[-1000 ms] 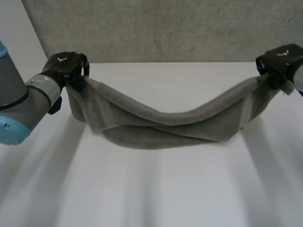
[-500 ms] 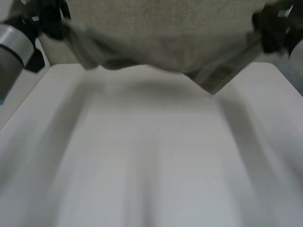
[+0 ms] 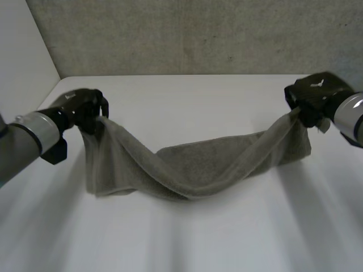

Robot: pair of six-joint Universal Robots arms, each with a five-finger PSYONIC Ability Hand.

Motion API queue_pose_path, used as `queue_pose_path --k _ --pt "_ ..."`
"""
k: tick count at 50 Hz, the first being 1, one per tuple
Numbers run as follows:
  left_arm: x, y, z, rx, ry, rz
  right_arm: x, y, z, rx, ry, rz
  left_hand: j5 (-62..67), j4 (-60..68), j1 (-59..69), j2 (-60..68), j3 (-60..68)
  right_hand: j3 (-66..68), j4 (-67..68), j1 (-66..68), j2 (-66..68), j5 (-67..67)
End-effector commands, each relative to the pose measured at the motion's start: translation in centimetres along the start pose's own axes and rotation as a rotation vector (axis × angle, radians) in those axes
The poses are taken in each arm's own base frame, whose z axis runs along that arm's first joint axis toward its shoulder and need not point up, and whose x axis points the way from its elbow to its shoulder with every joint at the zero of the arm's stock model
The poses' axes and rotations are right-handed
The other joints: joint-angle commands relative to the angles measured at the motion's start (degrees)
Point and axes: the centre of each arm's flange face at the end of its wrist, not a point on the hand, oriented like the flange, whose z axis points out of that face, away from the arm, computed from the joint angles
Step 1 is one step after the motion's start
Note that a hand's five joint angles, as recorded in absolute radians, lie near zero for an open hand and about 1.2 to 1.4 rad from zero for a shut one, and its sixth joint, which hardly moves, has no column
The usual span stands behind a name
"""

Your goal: Fold the towel.

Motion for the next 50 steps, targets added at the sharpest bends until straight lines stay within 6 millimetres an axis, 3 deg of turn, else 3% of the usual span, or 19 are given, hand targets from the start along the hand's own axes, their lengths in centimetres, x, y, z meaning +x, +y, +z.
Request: queue_pose_path --k 1,5,6,7,8,9,10,12,15,17,23,28,31,33,39,50 --pt "-2.2 4.1 4.5 -0.079 -0.079 -0.017 -1.1 3.1 3.0 -0.064 -0.033 0.013 -14.69 -7.57 -1.39 -6.04 -8.56 3.19 3.3 4.47 6.06 3.26" --pt "-3.1 4.7 5.9 -0.083 -0.128 -0.014 -1.4 4.6 4.8 -0.065 -0.01 0.016 -17.19 -10.07 -3.89 -8.54 -11.06 3.19 3.3 4.47 6.06 3.26" --pt "-3.5 4.7 6.3 -0.078 -0.151 -0.01 -1.4 4.6 4.8 -0.065 -0.01 0.016 -33.18 -26.06 -19.88 -24.53 -27.05 3.19 3.3 4.47 6.06 3.26" --pt "-3.5 4.7 6.3 -0.078 -0.151 -0.01 -1.2 4.8 5.1 -0.062 0.008 0.011 -33.34 -26.22 -20.04 -24.69 -27.21 3.19 3.3 4.47 6.06 3.26" --pt "-3.8 4.6 6.5 -0.072 -0.168 -0.008 -1.2 5.1 5.4 -0.068 0.024 0.012 -57.48 -50.37 -44.19 -48.84 -51.36 3.19 3.3 4.47 6.06 3.26" --pt "-3.8 4.4 6.4 -0.066 -0.176 -0.005 -1.2 5.1 5.4 -0.068 0.024 0.012 -72.38 -65.26 -59.08 -63.74 -66.25 3.19 3.3 4.47 6.06 3.26" --pt "-3.8 4.4 6.4 -0.066 -0.176 -0.005 -1.2 5.3 5.5 -0.075 0.032 0.01 -72.53 -65.41 -59.23 -63.88 -66.4 3.19 3.3 4.47 6.06 3.26" --pt "-3.7 3.8 6.1 -0.051 -0.168 -0.002 -1.2 5.6 5.6 -0.086 0.036 0.009 -84.45 -77.34 -71.16 -75.81 -78.32 3.19 3.3 4.47 6.06 3.26" --pt "-3.3 3.1 5.7 -0.039 -0.151 0.012 -1.2 5.7 5.6 -0.089 0.04 0.008 -84.31 -77.19 -71.01 -75.66 -78.18 3.19 3.3 4.47 6.06 3.26" --pt "-2.4 2.0 4.4 -0.021 -0.104 0.056 -1.2 5.7 5.6 -0.089 0.04 0.008 -82.81 -75.69 -69.51 -74.16 -76.68 3.19 3.3 4.47 6.06 3.26" --pt "-0.7 1.8 2.0 -0.027 -0.019 0.158 -1.1 5.7 5.7 -0.088 0.042 0.007 -78.59 -71.47 -65.29 -69.94 -72.46 3.19 3.3 4.47 6.06 3.26" --pt "1.1 3.6 -1.3 -0.085 0.037 0.288 -1.0 5.7 5.7 -0.09 0.045 0.006 -71.53 -64.42 -58.24 -62.89 -65.41 3.19 3.3 4.47 6.06 3.26" --pt "1.2 4.1 -2.0 -0.103 0.039 0.318 -1.0 5.7 5.7 -0.09 0.044 0.004 -70.68 -63.57 -57.39 -62.04 -64.55 3.19 3.3 4.47 6.06 3.26" --pt "1.3 5.8 -2.9 -0.157 0.05 0.367 -1.1 5.7 5.7 -0.089 0.043 0.004 -70.85 -63.73 -57.55 -62.2 -64.72 3.19 3.3 4.47 6.06 3.26" --pt "1.1 7.5 -3.4 -0.197 0.055 0.425 -1.2 5.8 5.7 -0.093 0.039 -0.003 -71.02 -63.9 -57.72 -62.37 -64.89 3.19 3.3 4.47 6.06 3.26" --pt "0.1 10.0 -1.7 -0.211 0.043 0.435 -1.4 6.0 5.7 -0.1 0.034 -0.002 -69.0 -61.88 -55.7 -60.35 -62.87 3.19 3.3 4.47 6.06 3.26"
